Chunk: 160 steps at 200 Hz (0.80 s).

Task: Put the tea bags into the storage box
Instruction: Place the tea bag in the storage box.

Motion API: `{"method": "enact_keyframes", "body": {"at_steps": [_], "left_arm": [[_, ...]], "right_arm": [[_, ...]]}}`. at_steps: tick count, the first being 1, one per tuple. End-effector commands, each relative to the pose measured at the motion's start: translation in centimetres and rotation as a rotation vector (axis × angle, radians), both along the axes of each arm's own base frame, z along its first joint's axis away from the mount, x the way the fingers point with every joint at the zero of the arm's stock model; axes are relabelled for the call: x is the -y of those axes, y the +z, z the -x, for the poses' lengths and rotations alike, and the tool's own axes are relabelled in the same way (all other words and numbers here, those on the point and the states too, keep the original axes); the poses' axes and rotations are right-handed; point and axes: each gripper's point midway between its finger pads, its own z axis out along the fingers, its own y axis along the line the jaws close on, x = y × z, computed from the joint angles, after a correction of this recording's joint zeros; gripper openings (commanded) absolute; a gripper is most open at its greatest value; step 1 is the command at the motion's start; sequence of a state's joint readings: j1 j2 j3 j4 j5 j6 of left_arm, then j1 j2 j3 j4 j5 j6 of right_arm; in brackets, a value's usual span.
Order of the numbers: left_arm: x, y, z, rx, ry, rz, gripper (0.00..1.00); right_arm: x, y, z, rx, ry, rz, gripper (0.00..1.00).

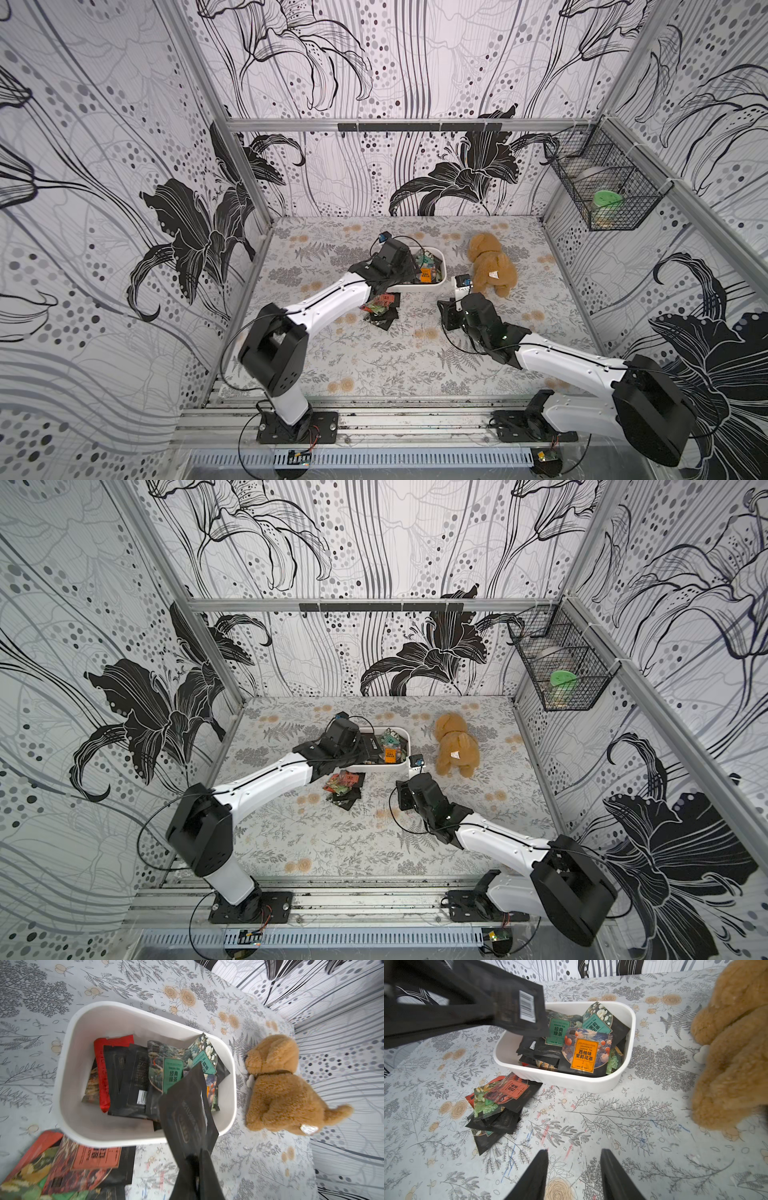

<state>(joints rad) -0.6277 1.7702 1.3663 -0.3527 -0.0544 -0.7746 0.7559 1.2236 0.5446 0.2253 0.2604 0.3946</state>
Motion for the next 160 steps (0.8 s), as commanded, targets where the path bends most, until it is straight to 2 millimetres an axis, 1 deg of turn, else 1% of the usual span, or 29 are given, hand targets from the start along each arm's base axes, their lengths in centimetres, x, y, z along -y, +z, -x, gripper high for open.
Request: {"method": "enact_keyframes", "body": {"at_steps": [1,27,44,49,57,64,76,79,81,91,98,105,107,112,118,139,160], "left_arm": [[0.2,-1.1,-2.1,-0.006,-0.014,-0.089,0.00],[0.9,-2.7,-4.1,-0.012,-0.016,-0.090,0.00],[0.8,-3.4,-4.6,-0.031,-0.014,-0.075,0.00],[0.7,-3.6,-4.7,-0.034,-0.014,-0.072,0.02],[0.5,-3.7,-4.6,-0.034,-0.009,-0.070,0.06],[0.2,-3.4,-4.6,-0.026,-0.006,-0.067,0.11],[-0.6,-3.0,-4.3,-0.019,0.007,-0.075,0.23],[-0.8,-2.9,-4.3,-0.017,0.011,-0.077,0.27],[-0.9,-2.8,-4.2,-0.016,0.011,-0.078,0.30],[-1.9,-2.2,-3.8,-0.006,0.027,-0.085,0.39],[-2.7,-1.7,-3.4,0.000,0.042,-0.090,0.43],[-3.4,-1.3,-2.9,0.004,0.052,-0.094,0.44],[-3.5,-0.9,-2.9,0.011,0.053,-0.091,0.44],[-4.0,-0.9,-2.4,0.012,0.059,-0.099,0.45],[-4.6,-0.2,-1.9,0.025,0.069,-0.099,0.47],[-6.2,0.9,0.3,0.051,0.093,-0.078,0.48],[-7.4,0.2,3.0,0.045,0.100,-0.030,0.50]], "right_arm": [[0.5,0.0,-0.1,0.010,-0.024,-0.004,0.46],[0.5,-0.1,0.0,0.010,-0.018,-0.002,0.47],[0.4,-0.2,0.0,0.006,-0.010,0.002,0.47],[0.3,-0.2,0.0,0.006,-0.008,0.001,0.47],[0.2,-0.3,0.0,0.004,-0.004,0.002,0.47],[0.1,-0.5,0.1,0.000,0.002,0.004,0.47],[-0.1,-0.6,0.1,-0.006,0.011,0.002,0.47],[-0.2,-0.6,0.1,-0.006,0.015,0.001,0.47],[-0.3,-0.6,0.1,-0.005,0.019,-0.001,0.47],[-0.6,-0.7,0.1,-0.008,0.031,-0.004,0.47],[-0.7,-0.8,0.1,-0.012,0.036,-0.005,0.47],[-0.9,-0.9,0.1,-0.013,0.045,-0.008,0.47],[-0.9,-0.9,0.1,-0.015,0.048,-0.008,0.47],[-1.1,-0.9,0.1,-0.017,0.055,-0.011,0.47],[-1.4,-1.0,0.1,-0.020,0.066,-0.014,0.47],[-2.3,-1.4,0.3,-0.038,0.109,-0.021,0.47],[-3.3,-1.9,0.3,-0.063,0.149,-0.025,0.47]]}}
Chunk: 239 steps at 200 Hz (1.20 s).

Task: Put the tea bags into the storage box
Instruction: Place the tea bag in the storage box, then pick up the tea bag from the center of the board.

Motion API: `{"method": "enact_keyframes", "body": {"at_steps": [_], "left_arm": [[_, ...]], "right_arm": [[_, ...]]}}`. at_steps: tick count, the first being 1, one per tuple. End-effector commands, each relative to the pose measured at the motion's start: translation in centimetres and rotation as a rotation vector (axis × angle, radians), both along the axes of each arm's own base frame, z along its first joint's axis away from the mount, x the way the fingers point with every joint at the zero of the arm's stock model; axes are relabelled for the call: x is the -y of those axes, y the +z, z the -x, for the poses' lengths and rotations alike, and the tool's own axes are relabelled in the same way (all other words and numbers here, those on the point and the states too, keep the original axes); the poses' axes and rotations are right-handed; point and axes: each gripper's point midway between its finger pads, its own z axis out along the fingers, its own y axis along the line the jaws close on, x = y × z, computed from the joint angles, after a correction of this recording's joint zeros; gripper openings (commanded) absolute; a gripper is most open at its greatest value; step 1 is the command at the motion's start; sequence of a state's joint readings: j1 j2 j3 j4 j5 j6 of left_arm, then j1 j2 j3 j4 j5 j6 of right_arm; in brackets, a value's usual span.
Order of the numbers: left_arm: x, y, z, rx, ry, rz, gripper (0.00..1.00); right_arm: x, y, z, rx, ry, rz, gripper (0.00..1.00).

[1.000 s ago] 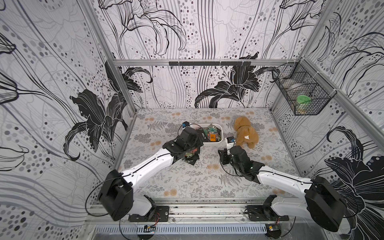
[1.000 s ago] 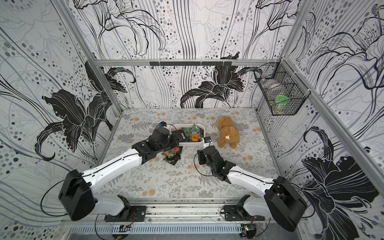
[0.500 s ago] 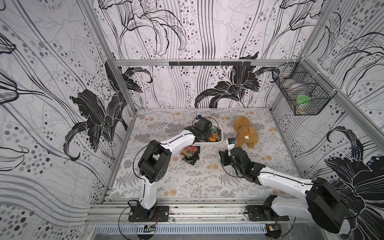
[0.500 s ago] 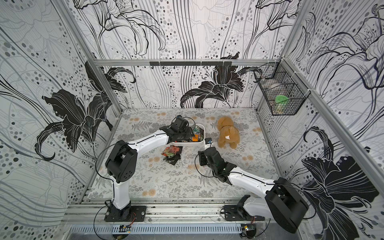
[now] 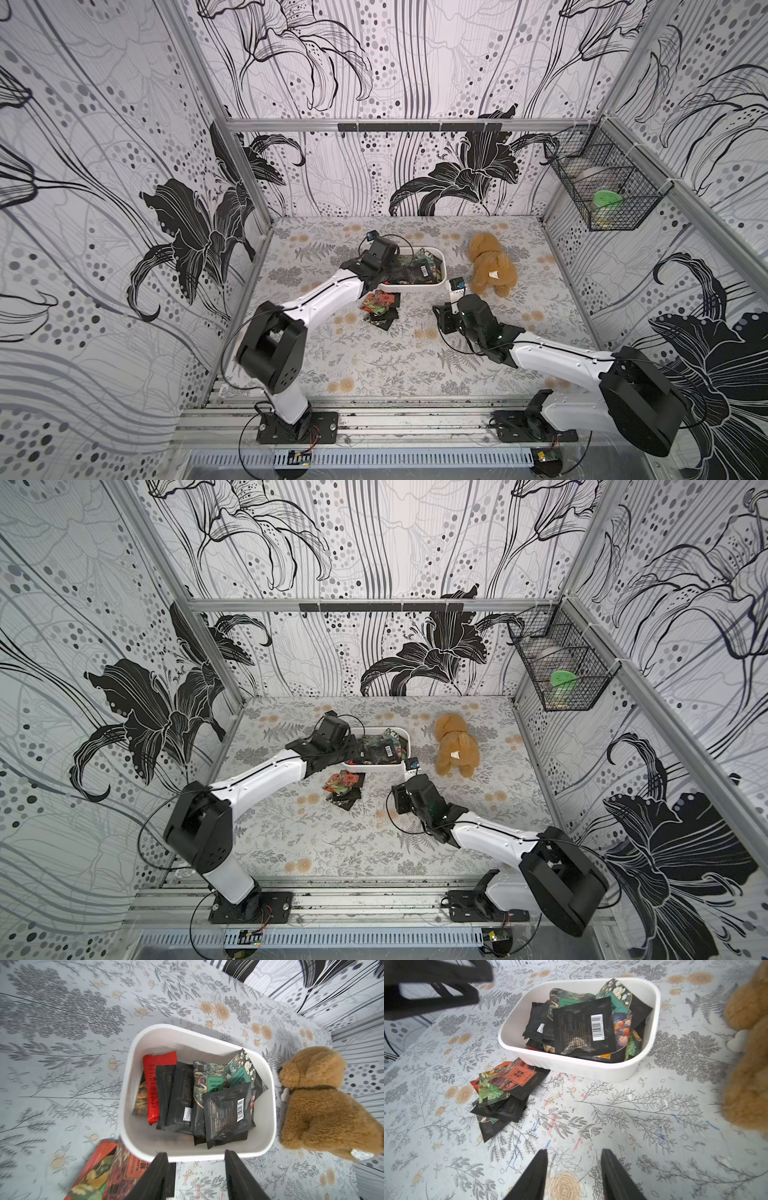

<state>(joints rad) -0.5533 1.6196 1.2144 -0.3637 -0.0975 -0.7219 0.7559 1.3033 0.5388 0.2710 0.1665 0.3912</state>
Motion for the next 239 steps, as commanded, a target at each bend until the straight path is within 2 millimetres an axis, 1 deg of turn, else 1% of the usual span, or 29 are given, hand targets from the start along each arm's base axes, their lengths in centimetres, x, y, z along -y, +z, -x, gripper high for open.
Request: {"method": "enact_keyframes", "body": {"at_steps": [1,12,15,19,40,69,82,90,119,161,193,215,239], "left_arm": [[-1.4,-0.2,1.8,0.026,0.028,0.041,0.50],[-1.8,-0.6,3.0,0.024,0.030,0.074,0.50],[-1.9,-1.1,3.3,0.016,0.029,0.078,0.50],[-2.1,-1.3,3.7,0.014,0.031,0.091,0.50],[-3.0,-3.0,5.0,-0.018,0.051,0.120,0.50],[-4.1,-5.5,5.7,-0.056,0.095,0.154,0.50],[-4.3,-6.5,5.7,-0.078,0.107,0.193,0.50],[-3.9,-7.0,5.8,-0.087,0.104,0.227,0.50],[-3.0,-7.7,6.0,-0.098,0.133,0.361,0.49],[-2.5,-7.6,5.7,-0.076,0.192,0.513,0.49],[-2.0,-8.3,5.7,-0.090,0.215,0.583,0.49],[-1.7,-8.9,5.6,-0.109,0.217,0.594,0.47],[-1.9,-10.1,5.7,-0.131,0.245,0.583,0.47]], "right_arm": [[-1.7,0.3,-0.2,-0.004,0.071,-0.020,0.47],[-2.3,0.0,-0.2,-0.021,0.095,-0.024,0.47],[-2.5,-0.1,-0.1,-0.024,0.102,-0.025,0.46],[-2.6,-0.2,-0.2,-0.030,0.105,-0.023,0.46],[-3.3,-0.8,-0.3,-0.051,0.126,-0.021,0.45],[-4.0,-1.4,-0.4,-0.074,0.149,-0.019,0.44],[-4.1,-1.8,-0.4,-0.082,0.149,-0.014,0.44],[-4.1,-1.8,-0.5,-0.083,0.149,-0.012,0.44],[-4.2,-2.1,-0.7,-0.086,0.147,-0.003,0.44],[-4.4,-2.3,-0.8,-0.093,0.150,0.000,0.43],[-4.4,-2.2,-0.8,-0.092,0.153,0.001,0.43],[-4.5,-2.2,-0.8,-0.092,0.154,-0.001,0.42],[-4.4,-2.2,-0.8,-0.092,0.153,0.002,0.42]]}}
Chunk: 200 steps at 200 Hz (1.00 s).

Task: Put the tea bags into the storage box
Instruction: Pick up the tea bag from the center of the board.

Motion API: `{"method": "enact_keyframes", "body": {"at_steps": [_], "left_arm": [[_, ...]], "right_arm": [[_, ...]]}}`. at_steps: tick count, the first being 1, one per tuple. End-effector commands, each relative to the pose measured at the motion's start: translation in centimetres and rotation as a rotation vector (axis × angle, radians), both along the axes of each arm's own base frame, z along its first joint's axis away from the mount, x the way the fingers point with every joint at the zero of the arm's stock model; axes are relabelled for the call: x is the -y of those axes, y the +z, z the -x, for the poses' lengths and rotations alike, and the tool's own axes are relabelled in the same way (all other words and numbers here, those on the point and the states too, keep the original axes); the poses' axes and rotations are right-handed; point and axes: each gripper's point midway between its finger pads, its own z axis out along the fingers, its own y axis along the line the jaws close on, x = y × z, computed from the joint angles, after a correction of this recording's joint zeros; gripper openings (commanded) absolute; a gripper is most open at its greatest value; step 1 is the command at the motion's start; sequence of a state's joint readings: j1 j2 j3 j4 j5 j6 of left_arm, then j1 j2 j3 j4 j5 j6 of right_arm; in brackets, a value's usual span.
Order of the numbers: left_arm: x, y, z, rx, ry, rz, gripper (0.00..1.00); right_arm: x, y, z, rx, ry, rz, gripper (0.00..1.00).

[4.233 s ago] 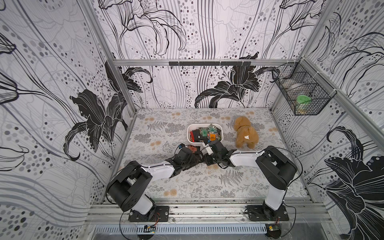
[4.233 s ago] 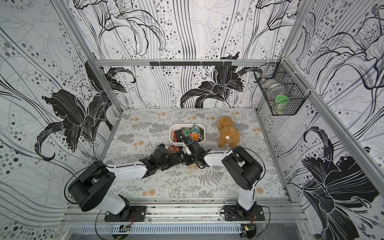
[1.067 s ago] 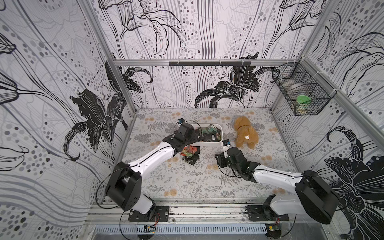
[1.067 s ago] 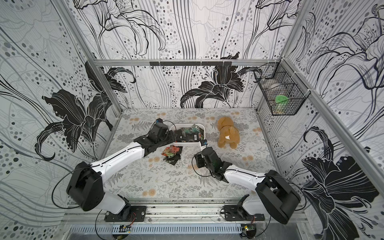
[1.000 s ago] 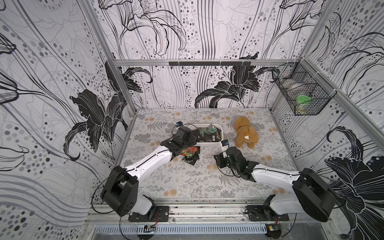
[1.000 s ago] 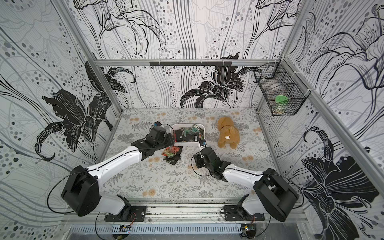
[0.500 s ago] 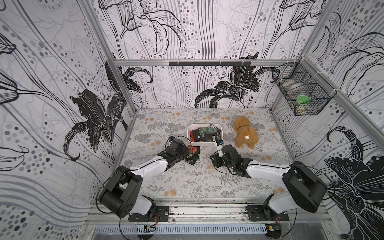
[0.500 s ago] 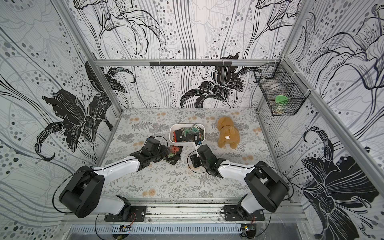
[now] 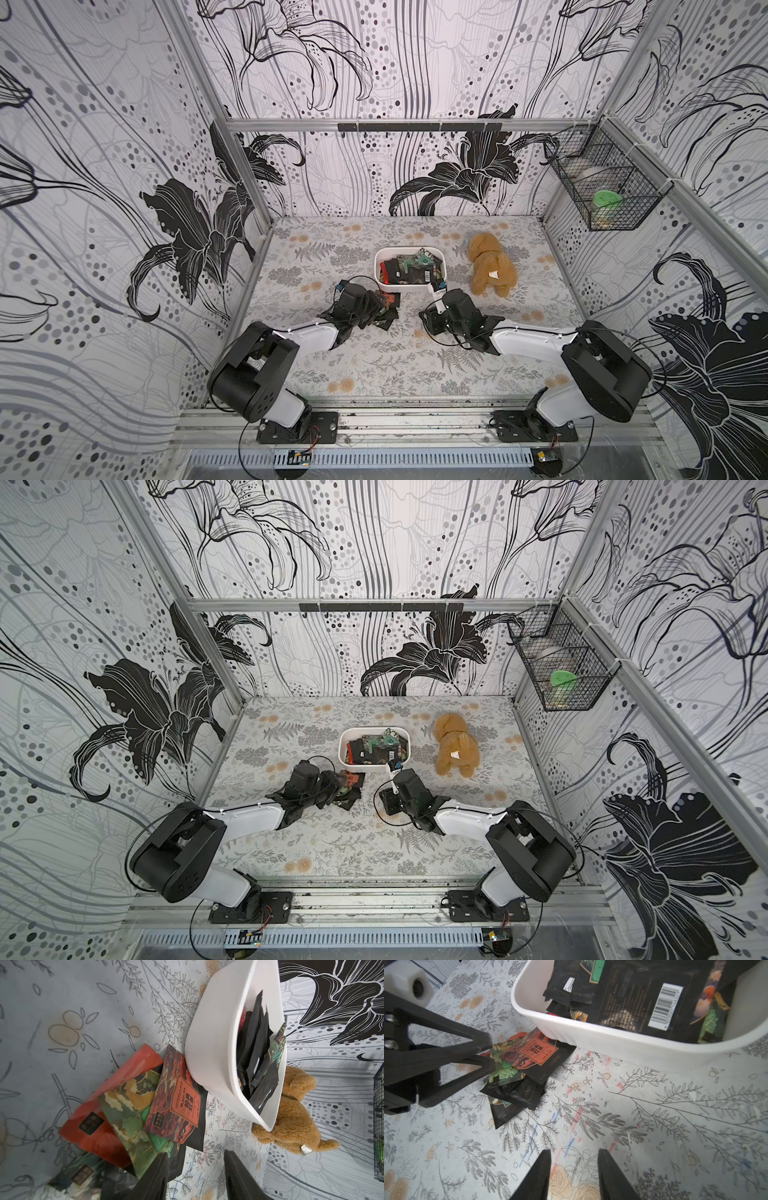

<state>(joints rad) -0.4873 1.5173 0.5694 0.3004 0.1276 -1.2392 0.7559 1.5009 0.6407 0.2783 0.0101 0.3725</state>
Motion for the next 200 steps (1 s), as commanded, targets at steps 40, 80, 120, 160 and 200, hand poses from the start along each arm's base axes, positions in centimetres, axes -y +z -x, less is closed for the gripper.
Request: {"method": "enact_keyframes", "body": {"at_steps": [40,80,120,160,200], "left_arm": [[0.2,-1.1,-0.7,-0.005,0.044,0.042,0.46],[0.8,-1.8,-1.4,-0.020,0.044,0.063,0.43],[0.7,-1.6,-1.9,-0.012,0.062,0.064,0.43],[1.0,-0.1,-3.0,0.027,0.068,0.080,0.39],[0.9,-0.4,-3.5,0.024,0.086,0.065,0.35]], "right_arm": [[-0.6,0.8,-0.6,0.023,0.015,-0.006,0.41],[-0.6,0.8,-0.6,0.025,0.014,-0.006,0.41],[-0.5,1.0,-0.6,0.029,0.014,-0.008,0.41],[-0.5,1.1,-0.6,0.030,0.014,-0.010,0.40],[-0.5,1.2,-0.5,0.035,0.013,-0.013,0.40]]}}
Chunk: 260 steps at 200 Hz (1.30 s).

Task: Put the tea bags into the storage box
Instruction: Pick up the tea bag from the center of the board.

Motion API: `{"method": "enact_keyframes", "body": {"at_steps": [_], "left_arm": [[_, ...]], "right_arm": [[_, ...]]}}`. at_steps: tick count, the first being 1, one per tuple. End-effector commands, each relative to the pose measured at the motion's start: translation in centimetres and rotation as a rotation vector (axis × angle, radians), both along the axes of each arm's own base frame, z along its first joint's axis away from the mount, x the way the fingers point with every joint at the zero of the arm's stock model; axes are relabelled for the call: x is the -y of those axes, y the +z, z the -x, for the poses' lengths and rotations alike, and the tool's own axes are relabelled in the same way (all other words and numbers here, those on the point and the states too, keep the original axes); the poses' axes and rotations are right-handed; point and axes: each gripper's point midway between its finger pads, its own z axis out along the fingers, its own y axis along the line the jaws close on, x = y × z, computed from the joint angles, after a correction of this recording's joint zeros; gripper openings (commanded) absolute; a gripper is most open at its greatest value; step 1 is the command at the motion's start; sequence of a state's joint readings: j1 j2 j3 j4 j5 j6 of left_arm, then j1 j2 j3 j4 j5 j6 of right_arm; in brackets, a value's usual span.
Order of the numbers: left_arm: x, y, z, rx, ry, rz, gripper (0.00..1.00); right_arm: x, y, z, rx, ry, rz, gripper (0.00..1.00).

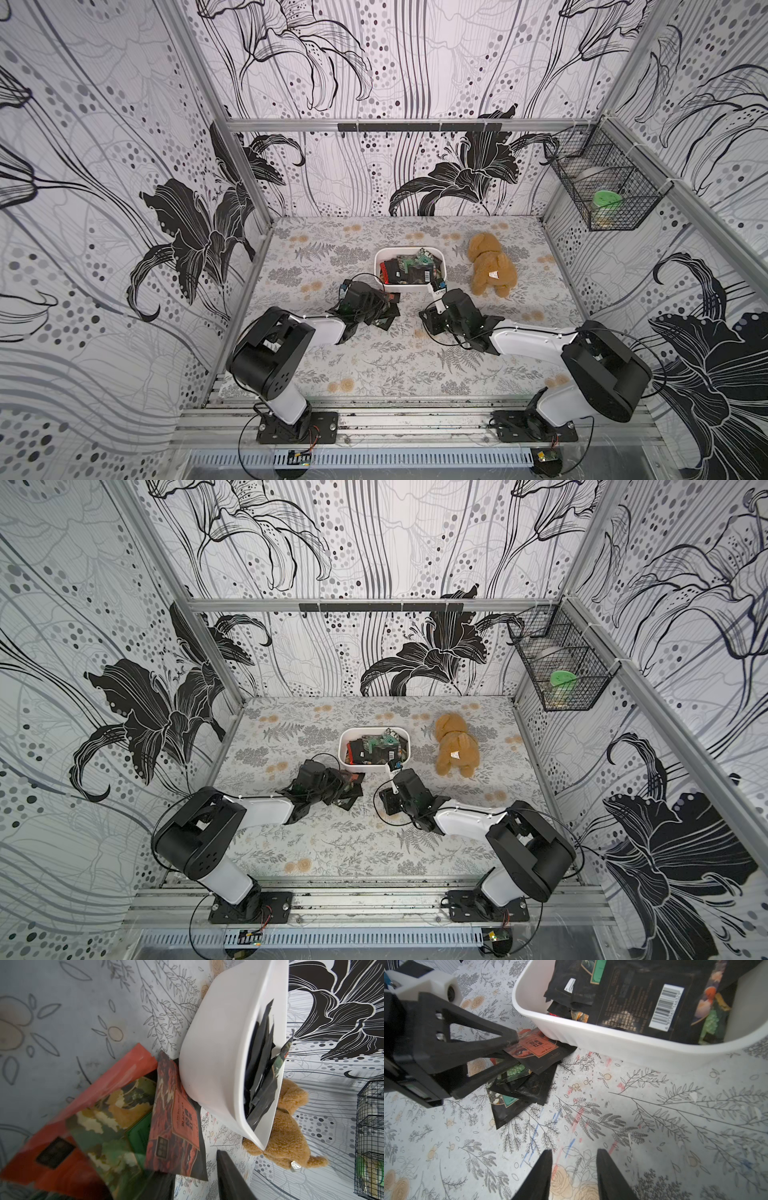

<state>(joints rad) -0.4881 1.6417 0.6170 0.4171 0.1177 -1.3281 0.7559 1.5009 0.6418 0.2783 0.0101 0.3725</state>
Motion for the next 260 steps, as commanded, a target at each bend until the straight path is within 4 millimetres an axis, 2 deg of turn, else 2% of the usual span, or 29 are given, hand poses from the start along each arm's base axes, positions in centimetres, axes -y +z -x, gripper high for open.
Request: {"method": "enact_keyframes", "body": {"at_steps": [1,53,88,124,143,170,197,224,242,260], "left_arm": [[-0.2,0.2,-1.1,0.022,0.028,-0.011,0.35],[-0.4,-0.9,-1.4,0.001,0.041,-0.025,0.31],[-0.9,-1.5,-1.5,-0.014,0.054,-0.028,0.18],[-1.2,-1.6,-0.9,-0.024,0.058,-0.016,0.10],[-1.1,-1.4,-0.2,-0.030,0.046,0.012,0.02],[-1.2,-0.7,1.3,-0.026,0.028,0.047,0.00],[-2.6,-0.3,3.6,-0.042,0.028,0.021,0.00],[-4.2,1.6,5.2,-0.013,0.017,-0.063,0.00],[-4.8,4.7,5.2,0.054,-0.018,-0.147,0.00],[-4.8,7.9,4.3,0.114,-0.057,-0.238,0.00]], "right_arm": [[-0.5,1.2,-0.5,0.035,0.014,-0.013,0.40],[-0.4,1.2,-0.5,0.035,0.013,-0.012,0.40],[-0.3,1.3,-0.5,0.037,0.006,-0.014,0.39],[-0.3,1.2,-0.5,0.035,0.005,-0.017,0.39],[-0.3,1.3,-0.4,0.033,0.007,-0.020,0.39],[0.0,1.6,-0.4,0.046,-0.003,-0.022,0.39],[0.1,1.9,-0.3,0.052,-0.002,-0.029,0.39],[0.1,2.0,-0.2,0.056,-0.002,-0.034,0.39],[0.1,2.0,-0.2,0.056,-0.002,-0.036,0.39],[0.1,2.1,-0.3,0.057,-0.007,-0.035,0.39]]}}
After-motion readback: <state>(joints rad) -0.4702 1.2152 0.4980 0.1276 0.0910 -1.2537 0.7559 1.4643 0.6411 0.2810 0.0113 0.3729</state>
